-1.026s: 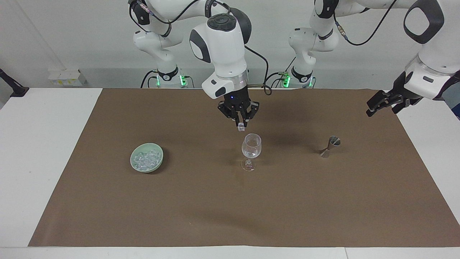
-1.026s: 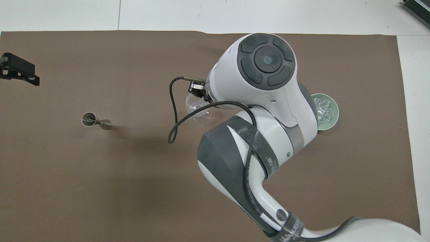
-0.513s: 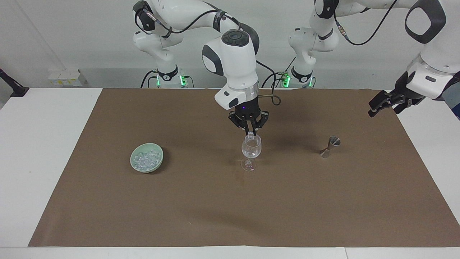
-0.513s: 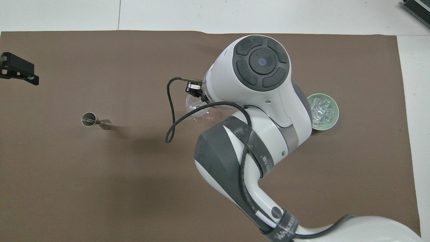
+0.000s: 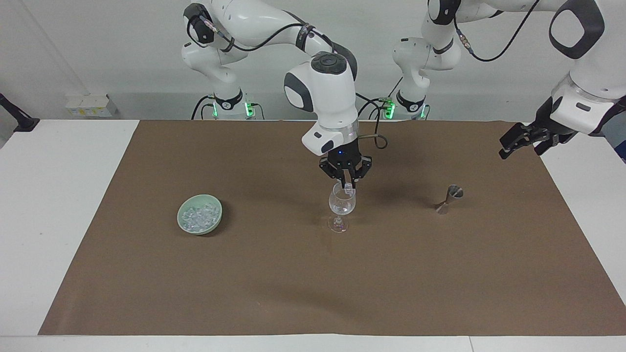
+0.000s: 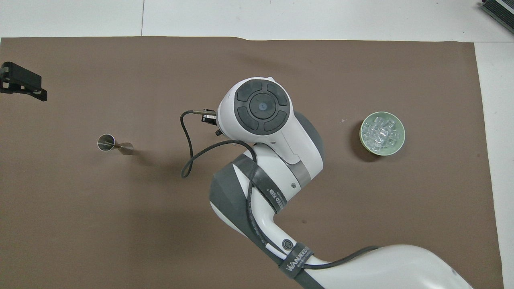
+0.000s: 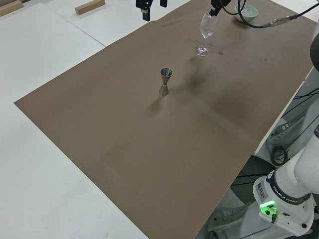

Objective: Pour wine and add ice with both arms

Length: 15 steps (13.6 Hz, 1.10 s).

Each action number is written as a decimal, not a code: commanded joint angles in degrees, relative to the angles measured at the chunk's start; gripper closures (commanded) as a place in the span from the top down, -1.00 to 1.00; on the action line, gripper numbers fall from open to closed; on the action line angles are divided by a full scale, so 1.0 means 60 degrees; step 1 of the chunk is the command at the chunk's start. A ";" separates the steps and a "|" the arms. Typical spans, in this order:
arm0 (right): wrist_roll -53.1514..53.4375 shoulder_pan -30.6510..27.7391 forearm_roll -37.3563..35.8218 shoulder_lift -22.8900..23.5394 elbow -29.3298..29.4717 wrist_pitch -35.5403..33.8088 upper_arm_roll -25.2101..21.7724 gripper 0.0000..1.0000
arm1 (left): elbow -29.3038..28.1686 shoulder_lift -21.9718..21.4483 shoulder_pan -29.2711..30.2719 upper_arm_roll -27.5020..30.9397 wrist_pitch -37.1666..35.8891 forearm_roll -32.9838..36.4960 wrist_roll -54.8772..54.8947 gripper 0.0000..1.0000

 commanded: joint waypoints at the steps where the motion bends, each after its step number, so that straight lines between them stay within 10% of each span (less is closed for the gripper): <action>1: 0.0178 -0.0043 -0.0330 -0.0079 -0.0297 0.0184 0.0055 -1.00 | -0.0179 -0.0184 -0.0435 0.0040 0.0177 0.0212 -0.0047 1.00; 15: 0.0178 -0.0072 -0.0434 -0.0079 -0.0209 0.0067 0.0055 -0.91 | -0.0675 -0.1032 -0.0614 -0.0282 0.0250 0.0110 -0.0047 1.00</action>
